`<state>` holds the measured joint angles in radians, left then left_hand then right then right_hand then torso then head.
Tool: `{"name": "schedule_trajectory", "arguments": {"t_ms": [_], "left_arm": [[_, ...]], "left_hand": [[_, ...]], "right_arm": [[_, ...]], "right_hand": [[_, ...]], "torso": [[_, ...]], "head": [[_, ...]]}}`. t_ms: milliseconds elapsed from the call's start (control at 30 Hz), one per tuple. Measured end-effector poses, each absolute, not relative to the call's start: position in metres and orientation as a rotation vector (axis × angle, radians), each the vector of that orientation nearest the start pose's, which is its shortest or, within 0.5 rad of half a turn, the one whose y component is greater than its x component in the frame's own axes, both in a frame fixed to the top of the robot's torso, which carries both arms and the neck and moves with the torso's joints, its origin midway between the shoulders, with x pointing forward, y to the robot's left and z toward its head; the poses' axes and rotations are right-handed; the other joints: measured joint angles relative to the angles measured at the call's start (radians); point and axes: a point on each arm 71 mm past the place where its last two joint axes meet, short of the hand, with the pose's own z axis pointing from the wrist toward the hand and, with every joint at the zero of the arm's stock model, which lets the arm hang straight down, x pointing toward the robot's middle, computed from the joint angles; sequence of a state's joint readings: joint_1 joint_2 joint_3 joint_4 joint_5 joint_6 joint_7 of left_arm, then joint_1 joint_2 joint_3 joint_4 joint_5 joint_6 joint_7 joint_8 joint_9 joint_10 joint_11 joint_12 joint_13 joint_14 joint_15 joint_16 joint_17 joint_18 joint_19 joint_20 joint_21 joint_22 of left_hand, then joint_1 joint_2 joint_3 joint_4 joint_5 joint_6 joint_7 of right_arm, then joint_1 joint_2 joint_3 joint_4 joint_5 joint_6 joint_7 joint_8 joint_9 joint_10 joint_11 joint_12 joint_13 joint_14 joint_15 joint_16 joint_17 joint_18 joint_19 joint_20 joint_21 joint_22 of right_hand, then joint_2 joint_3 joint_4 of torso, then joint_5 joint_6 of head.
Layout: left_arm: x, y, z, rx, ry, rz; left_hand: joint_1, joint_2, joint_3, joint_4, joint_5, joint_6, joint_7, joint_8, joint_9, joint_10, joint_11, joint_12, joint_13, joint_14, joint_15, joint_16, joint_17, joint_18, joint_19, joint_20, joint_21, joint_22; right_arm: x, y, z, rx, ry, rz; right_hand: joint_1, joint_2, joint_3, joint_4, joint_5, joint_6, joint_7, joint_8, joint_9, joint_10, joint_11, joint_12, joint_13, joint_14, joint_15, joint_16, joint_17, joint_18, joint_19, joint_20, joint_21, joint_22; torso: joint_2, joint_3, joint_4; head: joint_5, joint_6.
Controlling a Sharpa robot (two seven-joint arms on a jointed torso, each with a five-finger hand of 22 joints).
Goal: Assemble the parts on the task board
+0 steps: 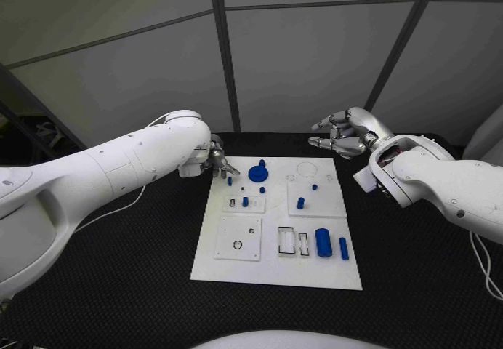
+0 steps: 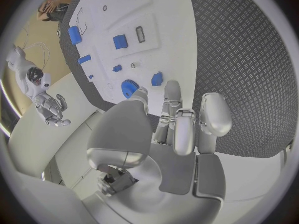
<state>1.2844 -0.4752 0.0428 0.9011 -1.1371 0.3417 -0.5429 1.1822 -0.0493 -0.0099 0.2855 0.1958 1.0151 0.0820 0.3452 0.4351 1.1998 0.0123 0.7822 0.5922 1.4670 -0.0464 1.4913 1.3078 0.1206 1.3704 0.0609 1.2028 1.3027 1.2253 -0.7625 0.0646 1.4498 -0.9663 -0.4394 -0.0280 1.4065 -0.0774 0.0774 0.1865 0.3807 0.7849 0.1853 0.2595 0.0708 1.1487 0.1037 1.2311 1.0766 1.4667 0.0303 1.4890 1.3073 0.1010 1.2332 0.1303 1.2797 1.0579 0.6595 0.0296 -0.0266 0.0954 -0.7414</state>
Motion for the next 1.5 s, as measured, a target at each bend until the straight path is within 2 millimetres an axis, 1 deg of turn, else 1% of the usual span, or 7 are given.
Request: {"name": "schedule_trajectory", "arguments": {"t_ms": [833, 867, 900, 1033, 1200, 1267, 1500], "left_arm": [[0.5860, 0.2092, -0.1991, -0.251, 2.362, -0.163], [0.5860, 0.2090, -0.1991, -0.250, 2.362, -0.163], [0.5860, 0.2090, -0.1991, -0.250, 2.362, -0.164], [0.5860, 0.2089, -0.1992, -0.252, 2.361, -0.166], [0.5859, 0.2086, -0.1992, -0.254, 2.363, -0.173], [0.5859, 0.2085, -0.1993, -0.256, 2.363, -0.177], [0.5855, 0.2076, -0.1993, -0.266, 2.367, -0.197]], "left_hand": [[0.043, 0.031, 0.005, -0.005, 0.000, 0.011, -0.011, 0.004, 0.004, 0.005, -0.005, 0.010, -0.006, -0.004, -0.004, 0.011, 0.000, -0.001, 0.011, -0.003, 0.016, 0.005], [0.049, 0.036, 0.008, -0.008, 0.000, 0.011, -0.011, 0.004, 0.004, 0.005, -0.005, 0.013, -0.007, -0.004, -0.004, 0.011, 0.000, -0.066, 0.011, -0.004, 0.016, 0.005], [0.058, 0.044, 0.013, -0.013, 0.000, 0.011, -0.011, 0.004, 0.005, 0.007, -0.007, 0.015, -0.008, -0.004, -0.004, 0.011, 0.000, -0.069, 0.014, -0.007, 0.016, 0.005], [0.097, 0.062, 0.036, -0.030, -0.014, 0.014, -0.014, 0.008, 0.009, 0.009, -0.009, 0.015, -0.011, 0.000, -0.007, 0.019, 0.000, -0.015, 0.015, -0.008, 0.021, 0.005], [0.124, 0.071, 0.054, -0.048, -0.022, 0.018, -0.018, 0.012, 0.014, 0.009, -0.016, 0.015, -0.015, -0.003, -0.011, 0.019, 0.000, -0.017, 0.018, -0.011, 0.027, 0.005], [0.139, 0.075, 0.065, -0.055, -0.028, 0.022, -0.022, 0.015, 0.017, 0.009, -0.016, 0.015, -0.017, -0.003, -0.012, 0.027, 0.000, -0.069, 0.018, -0.011, 0.027, 0.005], [0.198, 0.100, 0.131, -0.111, -0.115, 0.028, -0.028, 0.023, 0.029, 0.018, -0.025, 0.015, -0.031, -0.004, -0.018, 0.039, 0.000, -0.016, 0.025, -0.018, 0.037, 0.005]], "right_arm": [[0.5191, -0.1897, -0.1351, 0.354, 1.528, 0.944], [0.5191, -0.1896, -0.1352, 0.354, 1.528, 0.944], [0.5192, -0.1896, -0.1352, 0.354, 1.528, 0.944], [0.5192, -0.1897, -0.1352, 0.354, 1.528, 0.944], [0.5192, -0.1897, -0.1352, 0.354, 1.529, 0.944], [0.5193, -0.1897, -0.1352, 0.354, 1.529, 0.944], [0.5193, -0.1896, -0.1353, 0.354, 1.529, 0.944]], "right_hand": [[0.000, 0.000, 0.000, 0.000, 0.005, 0.000, 0.000, 0.000, -0.001, 0.000, 0.000, 0.000, 0.000, 0.000, 0.000, 0.000, 0.001, 0.000, 0.000, 0.000, 0.000, 0.000], [0.000, 0.000, 0.000, 0.000, 0.005, 0.000, 0.000, 0.000, -0.001, 0.000, 0.000, 0.000, 0.000, 0.000, 0.000, 0.000, 0.001, 0.000, 0.000, 0.000, 0.000, 0.000], [0.000, 0.000, 0.000, 0.000, 0.005, 0.000, 0.000, 0.000, -0.001, 0.000, 0.000, 0.000, 0.000, 0.000, 0.000, 0.000, 0.001, 0.000, 0.000, 0.000, 0.000, 0.000], [0.000, 0.000, 0.000, 0.000, 0.005, 0.000, 0.000, 0.000, -0.001, 0.000, 0.000, 0.000, 0.000, 0.000, 0.000, 0.000, 0.001, 0.000, 0.000, 0.000, 0.000, 0.000], [0.000, 0.000, 0.003, 0.003, 0.005, 0.000, 0.000, 0.000, -0.001, 0.000, 0.000, 0.000, 0.000, 0.000, 0.000, 0.000, 0.001, 0.000, 0.000, 0.000, 0.000, 0.000], [0.000, 0.000, 0.003, 0.003, 0.005, 0.000, 0.000, 0.000, -0.001, 0.000, 0.000, 0.000, 0.000, 0.000, 0.000, 0.000, 0.001, 0.000, 0.000, 0.000, 0.000, 0.000], [0.000, 0.000, 0.003, 0.003, 0.005, 0.000, 0.000, 0.000, -0.001, 0.000, 0.000, 0.000, 0.000, 0.000, 0.000, 0.000, 0.000, 0.000, 0.000, 0.000, 0.000, 0.000]], "torso": [[0.000, 0.0004, 0.0000], [0.000, 0.0003, 0.0000], [0.000, 0.0003, 0.0000], [0.000, 0.0004, 0.0000], [0.000, 0.0004, 0.0000], [0.000, 0.0004, 0.0000], [0.000, 0.0001, 0.0000]], "head": [[-0.002, -0.003], [-0.002, -0.003], [-0.002, -0.003], [-0.002, -0.004], [-0.002, -0.006], [-0.002, -0.007], [-0.003, -0.008]]}}
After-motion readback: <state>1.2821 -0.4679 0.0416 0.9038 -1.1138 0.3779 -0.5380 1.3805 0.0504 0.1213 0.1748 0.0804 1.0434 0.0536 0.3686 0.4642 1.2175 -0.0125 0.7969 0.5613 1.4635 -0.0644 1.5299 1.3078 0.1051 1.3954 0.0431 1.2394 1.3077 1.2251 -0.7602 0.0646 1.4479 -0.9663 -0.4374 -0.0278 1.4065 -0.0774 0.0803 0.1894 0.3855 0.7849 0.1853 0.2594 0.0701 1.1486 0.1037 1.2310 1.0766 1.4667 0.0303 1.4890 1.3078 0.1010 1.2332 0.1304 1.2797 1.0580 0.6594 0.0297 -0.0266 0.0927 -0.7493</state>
